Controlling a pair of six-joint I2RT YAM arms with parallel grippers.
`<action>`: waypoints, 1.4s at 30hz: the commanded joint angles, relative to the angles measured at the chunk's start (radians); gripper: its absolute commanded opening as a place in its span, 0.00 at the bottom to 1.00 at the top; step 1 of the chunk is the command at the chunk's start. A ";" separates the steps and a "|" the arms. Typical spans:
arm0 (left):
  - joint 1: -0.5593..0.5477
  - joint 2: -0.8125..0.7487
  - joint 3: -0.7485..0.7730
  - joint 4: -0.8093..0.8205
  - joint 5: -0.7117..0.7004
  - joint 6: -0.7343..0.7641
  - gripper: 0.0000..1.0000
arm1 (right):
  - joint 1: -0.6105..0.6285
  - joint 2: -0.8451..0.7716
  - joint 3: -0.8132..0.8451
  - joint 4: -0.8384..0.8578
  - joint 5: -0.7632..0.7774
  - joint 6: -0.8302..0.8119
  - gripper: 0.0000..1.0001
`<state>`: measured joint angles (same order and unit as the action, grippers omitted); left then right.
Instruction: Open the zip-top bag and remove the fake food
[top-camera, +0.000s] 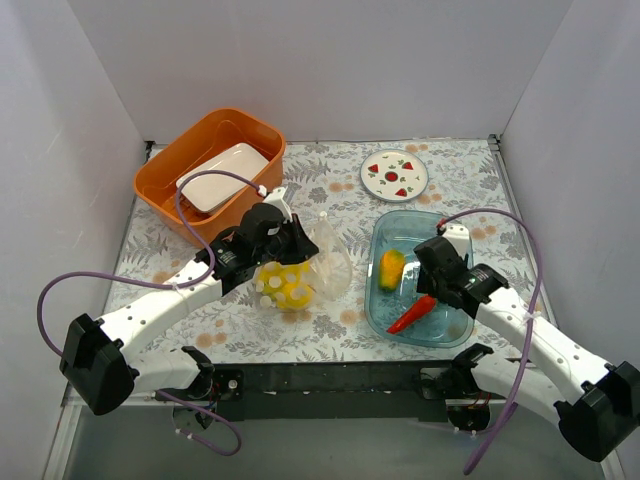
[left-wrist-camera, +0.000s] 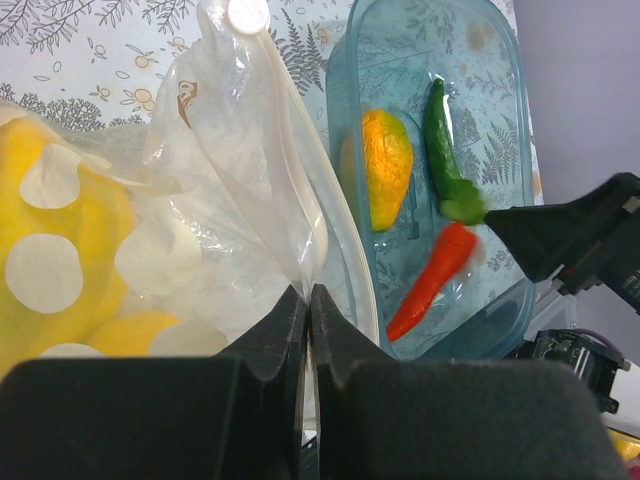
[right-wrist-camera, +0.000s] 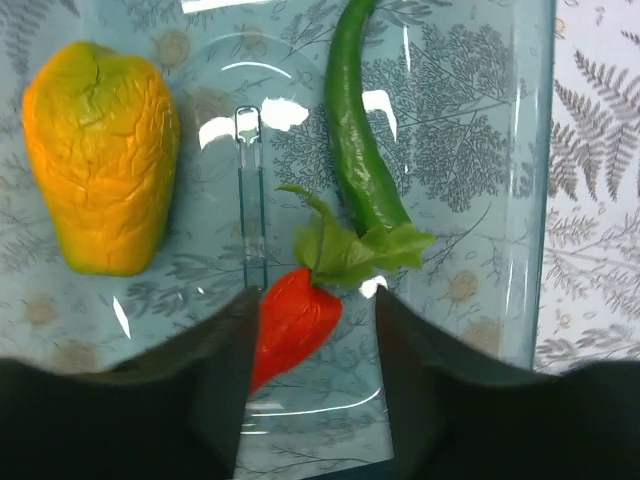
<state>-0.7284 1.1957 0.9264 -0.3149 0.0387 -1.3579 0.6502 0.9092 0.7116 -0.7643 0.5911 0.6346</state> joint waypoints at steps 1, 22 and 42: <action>0.006 -0.033 0.046 -0.007 0.032 0.022 0.00 | -0.041 0.016 0.023 0.183 -0.134 -0.102 0.64; 0.006 -0.022 0.022 0.037 0.076 -0.014 0.00 | 0.154 0.410 0.190 0.710 -0.666 -0.003 0.47; 0.006 -0.045 0.002 0.043 0.089 -0.037 0.00 | 0.206 0.366 0.173 0.599 -0.465 -0.039 0.56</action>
<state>-0.7277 1.1950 0.9298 -0.2920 0.1207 -1.3876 0.8558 1.3918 0.8955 -0.1135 -0.0048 0.6006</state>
